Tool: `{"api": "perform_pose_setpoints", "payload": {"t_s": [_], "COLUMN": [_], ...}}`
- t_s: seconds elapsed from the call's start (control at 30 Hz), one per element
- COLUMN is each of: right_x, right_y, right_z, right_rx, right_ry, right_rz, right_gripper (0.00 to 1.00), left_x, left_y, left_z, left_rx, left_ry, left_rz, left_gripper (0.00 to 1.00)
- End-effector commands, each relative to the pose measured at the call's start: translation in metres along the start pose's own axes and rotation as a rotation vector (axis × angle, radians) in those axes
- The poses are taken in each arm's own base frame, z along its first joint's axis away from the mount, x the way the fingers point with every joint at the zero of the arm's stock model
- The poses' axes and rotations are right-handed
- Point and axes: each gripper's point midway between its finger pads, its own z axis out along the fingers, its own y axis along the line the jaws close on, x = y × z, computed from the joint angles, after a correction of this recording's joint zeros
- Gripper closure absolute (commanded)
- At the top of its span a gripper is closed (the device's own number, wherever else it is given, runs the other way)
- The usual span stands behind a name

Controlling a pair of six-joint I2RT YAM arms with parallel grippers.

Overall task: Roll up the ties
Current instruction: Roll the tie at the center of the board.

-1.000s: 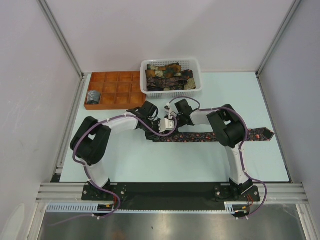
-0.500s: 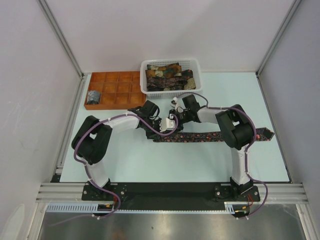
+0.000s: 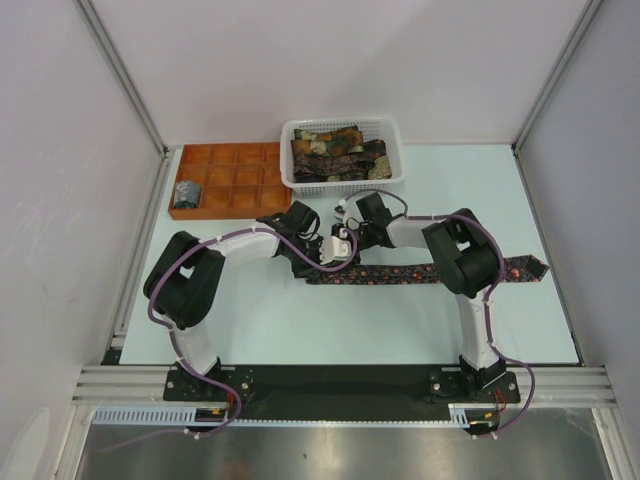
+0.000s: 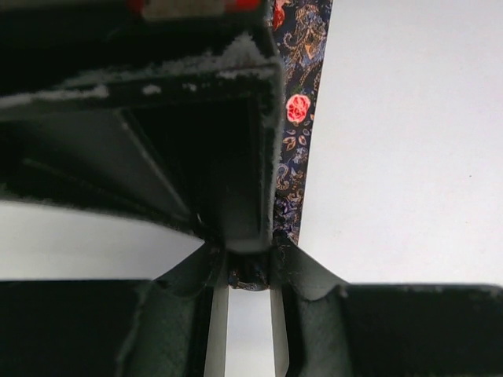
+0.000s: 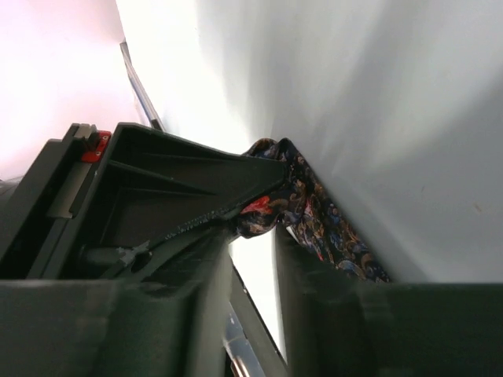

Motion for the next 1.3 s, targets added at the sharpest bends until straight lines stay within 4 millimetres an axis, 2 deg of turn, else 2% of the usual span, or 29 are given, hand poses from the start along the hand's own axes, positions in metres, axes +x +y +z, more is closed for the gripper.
{"api": "perform_pose_setpoints", "payload": {"t_s": [0.0, 0.07, 0.17, 0.33, 0.37, 0.47, 0.57, 0.8, 0.93, 1.27], "right_x": [-0.006, -0.006, -0.001, -0.002, -0.002, -0.004, -0.002, 0.006, 0.006, 0.011], "right_y": [0.001, -0.002, -0.016, -0.033, -0.033, -0.037, -0.044, -0.056, -0.057, -0.05], "right_z": [0.014, 0.015, 0.013, 0.003, 0.002, -0.006, -0.01, -0.016, -0.018, -0.016], "right_rx": [0.023, 0.027, 0.059, 0.103, 0.105, 0.11, 0.12, 0.149, 0.148, 0.114], "right_ry": [-0.011, -0.007, 0.012, -0.002, -0.004, -0.017, -0.015, -0.003, -0.006, 0.005], "right_rz": [-0.058, -0.057, -0.041, -0.03, -0.037, -0.033, -0.02, -0.007, -0.006, -0.02], "right_gripper": [0.78, 0.9, 1.0, 1.0, 1.0, 1.0, 1.0, 1.0, 1.0, 1.0], "left_x": [0.026, 0.026, 0.025, 0.015, 0.011, 0.002, 0.0, -0.006, -0.019, -0.015], "left_y": [-0.011, -0.012, -0.014, -0.012, -0.008, -0.004, -0.004, 0.0, 0.001, 0.007], "left_z": [0.011, 0.01, 0.008, 0.001, -0.006, -0.02, -0.024, -0.017, -0.009, 0.01], "left_rx": [0.028, 0.027, 0.027, 0.023, 0.011, 0.0, -0.005, 0.001, -0.004, -0.036], "left_ry": [0.095, 0.096, 0.087, 0.024, -0.006, -0.074, -0.1, -0.114, -0.098, 0.007], "left_rz": [-0.012, -0.015, -0.015, -0.04, -0.054, -0.069, -0.056, -0.066, -0.02, 0.065], "left_gripper": [0.75, 0.73, 0.65, 0.46, 0.41, 0.34, 0.31, 0.27, 0.27, 0.29]}}
